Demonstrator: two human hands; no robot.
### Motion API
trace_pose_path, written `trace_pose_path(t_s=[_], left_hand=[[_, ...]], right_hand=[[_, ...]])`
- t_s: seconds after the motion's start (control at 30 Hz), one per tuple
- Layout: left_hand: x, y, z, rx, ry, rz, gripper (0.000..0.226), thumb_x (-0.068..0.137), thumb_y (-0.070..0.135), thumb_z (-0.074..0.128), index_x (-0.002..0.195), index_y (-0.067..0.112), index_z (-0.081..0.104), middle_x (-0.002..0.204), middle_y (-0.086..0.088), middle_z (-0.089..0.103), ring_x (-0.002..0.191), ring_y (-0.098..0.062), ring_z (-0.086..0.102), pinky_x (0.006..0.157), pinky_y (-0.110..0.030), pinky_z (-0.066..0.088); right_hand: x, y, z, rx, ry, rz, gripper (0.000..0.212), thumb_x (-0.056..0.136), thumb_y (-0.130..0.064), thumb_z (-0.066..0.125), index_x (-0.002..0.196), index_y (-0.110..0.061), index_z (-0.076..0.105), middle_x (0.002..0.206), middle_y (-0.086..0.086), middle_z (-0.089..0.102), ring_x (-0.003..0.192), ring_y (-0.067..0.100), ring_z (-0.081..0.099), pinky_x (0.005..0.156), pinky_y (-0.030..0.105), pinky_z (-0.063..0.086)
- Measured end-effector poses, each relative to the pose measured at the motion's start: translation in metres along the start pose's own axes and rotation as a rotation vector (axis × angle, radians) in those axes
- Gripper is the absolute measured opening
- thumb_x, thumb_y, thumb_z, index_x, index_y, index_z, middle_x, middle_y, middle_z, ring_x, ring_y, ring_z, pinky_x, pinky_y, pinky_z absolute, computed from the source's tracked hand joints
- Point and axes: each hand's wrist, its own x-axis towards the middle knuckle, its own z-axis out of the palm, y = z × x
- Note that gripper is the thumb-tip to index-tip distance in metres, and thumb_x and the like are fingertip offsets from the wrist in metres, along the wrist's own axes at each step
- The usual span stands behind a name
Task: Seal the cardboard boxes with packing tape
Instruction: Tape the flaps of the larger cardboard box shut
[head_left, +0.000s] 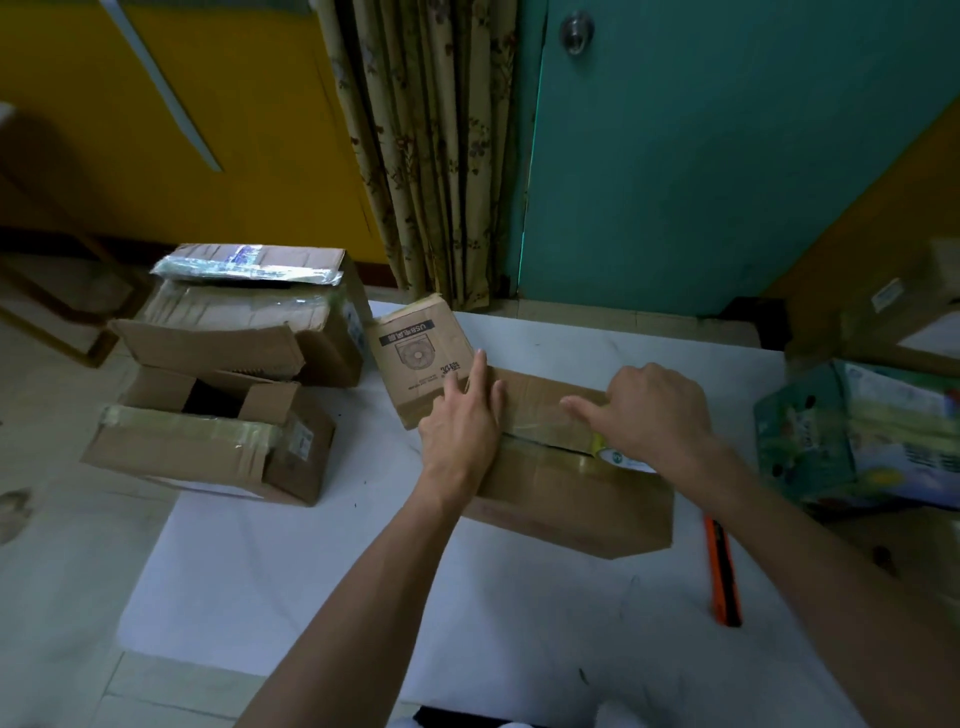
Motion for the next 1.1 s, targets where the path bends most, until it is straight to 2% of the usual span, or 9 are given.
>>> trace_pose_path(t_s=[0.2, 0.3, 0.37, 0.43, 0.5, 0.6, 0.7, 0.9, 1.1], left_hand=[[0.003, -0.027, -0.002, 0.016, 0.053, 0.010, 0.059, 0.106, 0.056, 0.019, 0.160, 0.032, 0.014, 0.143, -0.014, 0.049, 0.119, -0.029, 0.057, 0.093, -0.052, 0.048], [0.004, -0.042, -0.014, 0.032, 0.080, 0.002, 0.058, 0.107, 0.054, 0.022, 0.159, 0.030, 0.018, 0.143, -0.016, 0.047, 0.120, -0.030, 0.056, 0.093, -0.053, 0.047], [0.007, -0.049, -0.022, 0.102, 0.079, -0.033, 0.057, 0.107, 0.051, 0.028, 0.159, 0.028, 0.020, 0.152, -0.018, 0.038, 0.132, -0.035, 0.045, 0.101, -0.057, 0.042], [0.014, -0.046, -0.027, 0.217, 0.039, 0.026, 0.060, 0.105, 0.046, 0.040, 0.159, 0.027, 0.022, 0.164, -0.018, 0.019, 0.150, -0.041, 0.019, 0.117, -0.063, 0.023], [0.019, -0.033, -0.023, 0.271, -0.008, 0.177, 0.058, 0.105, 0.046, 0.037, 0.159, 0.030, 0.024, 0.168, -0.013, 0.011, 0.155, -0.037, 0.002, 0.123, -0.063, 0.001], [0.020, -0.016, -0.009, 0.332, -0.066, 0.294, 0.063, 0.102, 0.054, 0.003, 0.160, 0.035, 0.018, 0.169, -0.005, 0.015, 0.157, -0.029, 0.000, 0.122, -0.060, -0.008], [0.021, -0.017, -0.006, 0.333, -0.069, 0.244, 0.073, 0.095, 0.055, -0.010, 0.161, 0.035, 0.014, 0.170, -0.004, 0.012, 0.157, -0.028, -0.002, 0.123, -0.057, -0.007], [0.020, -0.019, -0.005, 0.303, -0.089, 0.239, 0.068, 0.098, 0.053, -0.005, 0.161, 0.035, 0.011, 0.171, -0.004, 0.004, 0.156, -0.027, -0.009, 0.123, -0.055, -0.011], [0.022, -0.022, -0.006, 0.303, -0.093, 0.255, 0.069, 0.097, 0.057, -0.003, 0.161, 0.035, 0.009, 0.171, -0.004, 0.002, 0.156, -0.027, -0.011, 0.123, -0.056, -0.011]], right_hand=[[0.004, -0.020, 0.005, 0.139, 0.058, -0.012, 0.062, 0.094, -0.063, 0.045, 0.055, -0.017, 0.040, 0.054, 0.000, 0.040, 0.051, 0.016, 0.040, 0.050, 0.027, 0.026], [0.007, -0.035, 0.008, 0.248, 0.101, -0.037, 0.060, 0.095, -0.058, 0.046, 0.053, -0.015, 0.042, 0.052, 0.000, 0.038, 0.048, 0.016, 0.037, 0.052, 0.030, 0.037], [0.008, -0.040, 0.012, 0.343, 0.125, -0.056, 0.061, 0.094, -0.055, 0.050, 0.049, -0.015, 0.041, 0.047, -0.001, 0.034, 0.045, 0.016, 0.035, 0.052, 0.029, 0.039], [0.007, -0.038, 0.015, 0.398, 0.130, -0.085, 0.062, 0.094, -0.052, 0.052, 0.046, -0.015, 0.040, 0.045, 0.000, 0.033, 0.044, 0.016, 0.034, 0.049, 0.027, 0.033], [0.006, -0.033, 0.014, 0.408, 0.126, -0.103, 0.062, 0.095, -0.050, 0.051, 0.046, -0.014, 0.043, 0.045, 0.002, 0.036, 0.044, 0.017, 0.036, 0.049, 0.027, 0.032], [0.005, -0.033, 0.009, 0.360, 0.088, -0.125, 0.062, 0.100, -0.047, 0.043, 0.049, -0.014, 0.043, 0.049, 0.002, 0.043, 0.049, 0.019, 0.044, 0.052, 0.030, 0.032], [0.001, -0.034, 0.005, 0.296, 0.041, -0.109, 0.057, 0.104, -0.046, 0.033, 0.057, -0.016, 0.041, 0.060, 0.002, 0.041, 0.062, 0.022, 0.046, 0.062, 0.032, 0.034], [-0.005, -0.029, 0.002, 0.191, 0.002, -0.180, 0.055, 0.105, -0.047, 0.030, 0.058, -0.019, 0.038, 0.061, 0.000, 0.039, 0.063, 0.021, 0.046, 0.062, 0.031, 0.034], [-0.008, 0.036, 0.003, 0.012, -0.047, -0.083, 0.054, 0.103, -0.045, 0.035, 0.057, -0.019, 0.035, 0.060, 0.000, 0.038, 0.061, 0.021, 0.047, 0.060, 0.030, 0.032]])
